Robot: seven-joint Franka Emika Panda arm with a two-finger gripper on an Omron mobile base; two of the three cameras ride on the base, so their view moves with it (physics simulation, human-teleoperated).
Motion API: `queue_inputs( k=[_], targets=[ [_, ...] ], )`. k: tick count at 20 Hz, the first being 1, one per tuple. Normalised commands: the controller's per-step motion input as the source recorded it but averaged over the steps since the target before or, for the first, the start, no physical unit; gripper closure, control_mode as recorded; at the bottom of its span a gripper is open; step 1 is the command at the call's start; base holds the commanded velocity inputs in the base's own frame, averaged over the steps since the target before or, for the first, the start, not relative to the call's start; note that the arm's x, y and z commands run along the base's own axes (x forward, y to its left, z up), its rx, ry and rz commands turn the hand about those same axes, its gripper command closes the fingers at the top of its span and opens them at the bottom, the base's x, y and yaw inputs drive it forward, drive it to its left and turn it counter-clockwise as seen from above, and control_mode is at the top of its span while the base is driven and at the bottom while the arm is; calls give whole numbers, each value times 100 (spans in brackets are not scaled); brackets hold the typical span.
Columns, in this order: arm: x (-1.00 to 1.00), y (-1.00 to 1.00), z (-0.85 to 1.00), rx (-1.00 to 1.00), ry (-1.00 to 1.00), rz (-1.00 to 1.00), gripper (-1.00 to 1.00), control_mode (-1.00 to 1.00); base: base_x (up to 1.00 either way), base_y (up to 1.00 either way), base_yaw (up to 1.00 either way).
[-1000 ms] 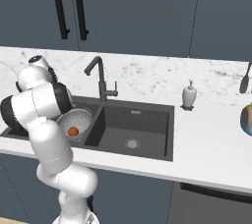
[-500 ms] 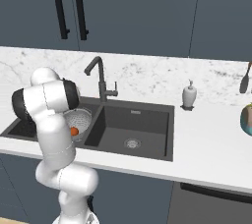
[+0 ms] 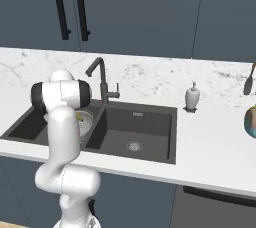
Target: Put the colander in the sink, put the orange, banana in the colander, and turn on the sink faucet and pour water over the colander.
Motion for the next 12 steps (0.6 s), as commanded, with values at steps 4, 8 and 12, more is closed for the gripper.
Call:
queue_inputs(
  k=[4, 8, 12],
  targets=[
    [28, 0, -71, -9, 0, 0, 100, -100, 0, 0, 0],
    [26, 0, -69, -9, 0, 0, 100, -100, 0, 0, 0],
    [2, 0, -53, -2, -1, 0, 100, -100, 0, 0, 0]
  ],
)
